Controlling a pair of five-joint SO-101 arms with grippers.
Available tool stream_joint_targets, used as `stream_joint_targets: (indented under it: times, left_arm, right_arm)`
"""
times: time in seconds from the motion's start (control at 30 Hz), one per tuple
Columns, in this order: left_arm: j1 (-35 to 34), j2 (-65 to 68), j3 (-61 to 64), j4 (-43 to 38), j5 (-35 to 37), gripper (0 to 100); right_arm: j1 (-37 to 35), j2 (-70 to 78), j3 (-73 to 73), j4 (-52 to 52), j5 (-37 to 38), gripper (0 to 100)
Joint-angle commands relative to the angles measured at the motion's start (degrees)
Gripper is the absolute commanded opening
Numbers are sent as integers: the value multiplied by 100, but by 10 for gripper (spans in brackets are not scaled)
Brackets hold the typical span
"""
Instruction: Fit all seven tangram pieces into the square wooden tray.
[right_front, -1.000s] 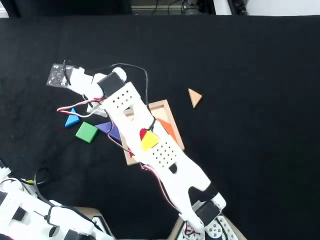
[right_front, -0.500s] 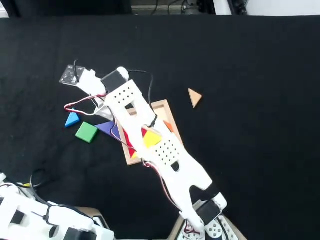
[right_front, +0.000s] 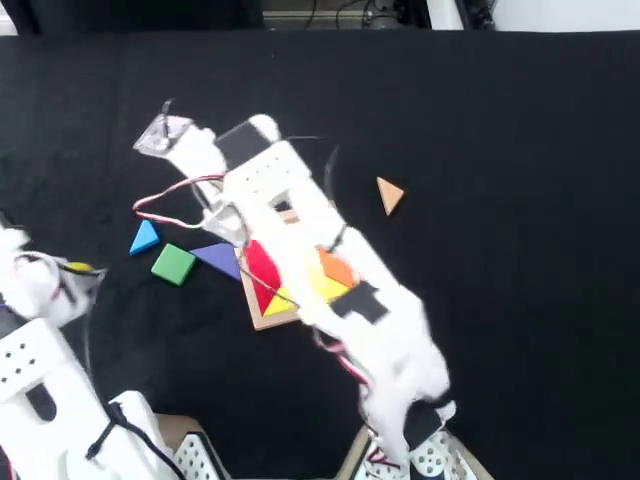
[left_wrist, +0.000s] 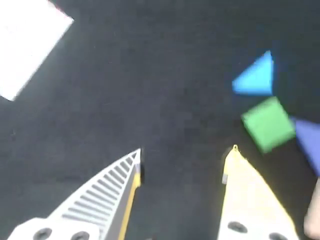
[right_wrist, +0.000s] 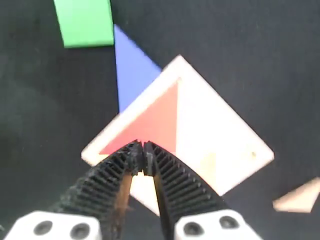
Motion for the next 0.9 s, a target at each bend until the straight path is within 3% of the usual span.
stream_joint_targets:
  times: [0.0,0.13,0.23,0.33,0.87]
  left_arm:
    - [-224,-44,462,211,-440,267]
    - [-1323,-44,1754,-677,-1134,267]
    - [-1789,-44,2554,-1363,-1714,267]
    - [-1807,-44,3231,-1749,-1802,267]
    - [-1807,-44,3310,-2013,-1785,267]
  right_arm:
    - [220,-1420,2211,-1407,0,11]
    - [-18,-1640,3380,-2743,0,11]
    - [-299,-1464,3565,-3156,141,11]
    - [-413,-1051,3248,-3218,290,11]
    - [-492,1393,690,-2479,229,11]
